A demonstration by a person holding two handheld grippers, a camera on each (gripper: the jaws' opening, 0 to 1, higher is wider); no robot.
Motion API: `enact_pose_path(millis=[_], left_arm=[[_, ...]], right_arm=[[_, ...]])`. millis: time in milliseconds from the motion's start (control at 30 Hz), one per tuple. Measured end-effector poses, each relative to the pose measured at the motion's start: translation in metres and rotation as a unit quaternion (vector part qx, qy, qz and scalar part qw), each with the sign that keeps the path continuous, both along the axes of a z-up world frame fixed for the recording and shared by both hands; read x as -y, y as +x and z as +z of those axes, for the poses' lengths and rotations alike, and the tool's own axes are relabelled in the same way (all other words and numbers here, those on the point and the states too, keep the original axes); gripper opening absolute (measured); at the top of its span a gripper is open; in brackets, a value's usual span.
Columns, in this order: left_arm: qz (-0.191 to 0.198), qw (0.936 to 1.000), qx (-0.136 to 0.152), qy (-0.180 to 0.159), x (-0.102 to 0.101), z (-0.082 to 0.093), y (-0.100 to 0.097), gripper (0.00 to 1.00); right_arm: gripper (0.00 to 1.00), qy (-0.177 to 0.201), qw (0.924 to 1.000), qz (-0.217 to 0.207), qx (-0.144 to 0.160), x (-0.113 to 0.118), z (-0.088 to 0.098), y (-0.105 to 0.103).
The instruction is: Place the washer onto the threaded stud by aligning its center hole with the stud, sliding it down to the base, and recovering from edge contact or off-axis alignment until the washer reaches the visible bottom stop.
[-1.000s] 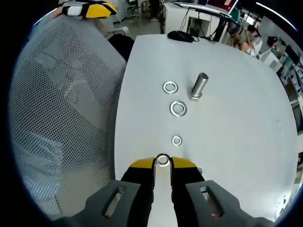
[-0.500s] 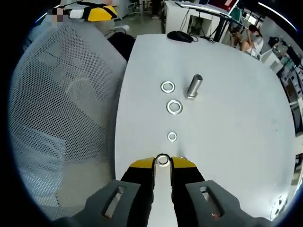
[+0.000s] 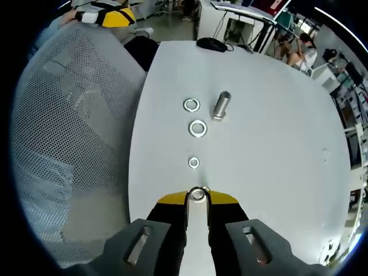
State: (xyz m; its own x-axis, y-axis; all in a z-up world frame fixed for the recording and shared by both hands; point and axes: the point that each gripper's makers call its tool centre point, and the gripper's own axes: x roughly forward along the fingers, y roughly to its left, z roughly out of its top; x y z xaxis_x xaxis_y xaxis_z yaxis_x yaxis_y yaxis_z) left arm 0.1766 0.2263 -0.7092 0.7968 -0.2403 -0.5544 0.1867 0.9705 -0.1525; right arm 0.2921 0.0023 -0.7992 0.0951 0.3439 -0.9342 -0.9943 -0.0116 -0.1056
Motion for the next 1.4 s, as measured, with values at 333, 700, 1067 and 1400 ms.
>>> enact_pose_path(millis=[333, 700, 1067, 1400], left_arm=[[0.001, 1.0000, 0.000, 0.000, -0.001, 0.000, 0.000, 0.04], [0.002, 1.0000, 0.000, -0.001, -0.001, 0.000, 0.000, 0.04], [0.002, 1.0000, -0.002, 0.000, -0.001, -0.001, 0.000, 0.04], [0.005, 1.0000, 0.005, -0.005, -0.002, 0.001, 0.001, 0.04]], right_arm=[[0.13, -0.024, 0.9996, 0.002, 0.012, 0.006, -0.009, 0.012], [0.13, -0.031, 0.9995, 0.003, 0.006, 0.006, -0.016, 0.014], [0.13, -0.040, 0.9991, 0.013, 0.005, 0.004, -0.022, 0.015], [0.13, -0.051, 0.9986, 0.016, -0.002, 0.005, -0.035, 0.018]])
